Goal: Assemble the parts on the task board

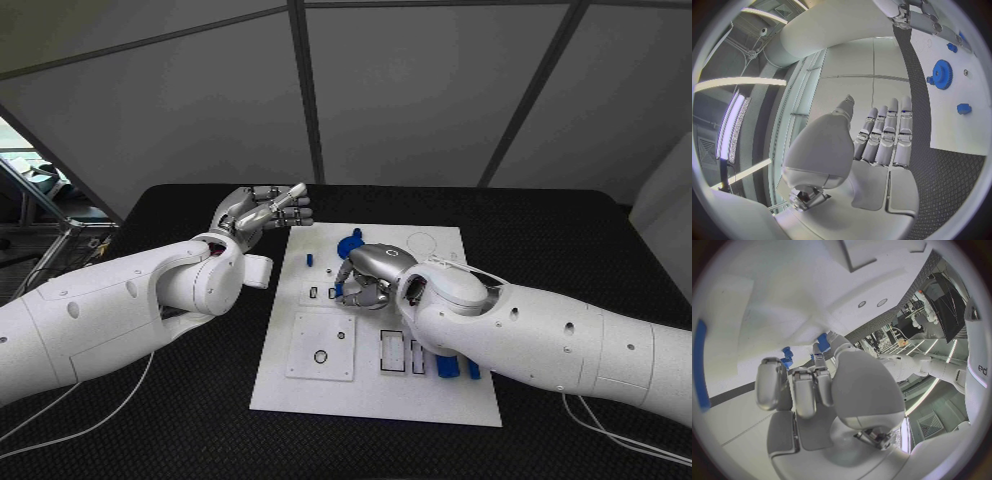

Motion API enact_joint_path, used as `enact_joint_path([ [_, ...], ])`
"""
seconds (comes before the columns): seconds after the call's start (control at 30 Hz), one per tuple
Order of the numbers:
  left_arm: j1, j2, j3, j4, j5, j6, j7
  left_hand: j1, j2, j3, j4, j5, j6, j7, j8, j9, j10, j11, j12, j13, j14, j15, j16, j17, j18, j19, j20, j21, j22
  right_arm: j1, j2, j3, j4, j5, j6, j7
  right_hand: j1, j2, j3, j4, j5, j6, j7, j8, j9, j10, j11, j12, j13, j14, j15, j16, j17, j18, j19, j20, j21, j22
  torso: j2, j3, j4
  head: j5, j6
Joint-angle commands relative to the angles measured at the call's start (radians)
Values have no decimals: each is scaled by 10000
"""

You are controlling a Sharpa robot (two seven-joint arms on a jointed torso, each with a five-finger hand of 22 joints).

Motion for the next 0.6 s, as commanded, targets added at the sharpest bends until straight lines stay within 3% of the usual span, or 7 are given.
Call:
enact_joint_path([
  [0.03,18,14,9,3,-43,105,-54,-32,41,-1,-41,-51,34,128,-54,2,49,7,-63,9,58,35,-48,16,113,45,36,65,-16,-13,6,-23,-32,-124,267,-189,-98,-2,15,28,34,-64,12,-66,-11,566,78,-54,2016,1040,68,46,2633,-14,-13,48,-53,-20,-3,4,-2,-1,-8],
  [0.43,17,11,9,4,-43,100,-60,-32,41,-1,-41,-51,34,128,-54,2,49,7,-63,9,58,35,-48,16,113,45,36,65,-16,-13,24,-23,-51,-161,275,-253,-261,-144,21,86,-28,-331,122,-231,-50,445,174,-196,1885,1040,148,46,2633,14,-104,119,-137,-150,1,2,-2,-2,-4],
  [0.6,17,10,9,3,-43,91,-77,-32,41,-1,-41,-51,34,128,-54,2,49,7,-63,9,58,35,-48,16,113,45,36,65,-16,-13,37,-24,-48,-163,241,-274,-638,-420,-177,284,-701,-901,276,-414,-152,269,325,-403,1688,1040,283,46,2633,28,-148,245,-189,-217,-2,2,-3,0,-1],
])
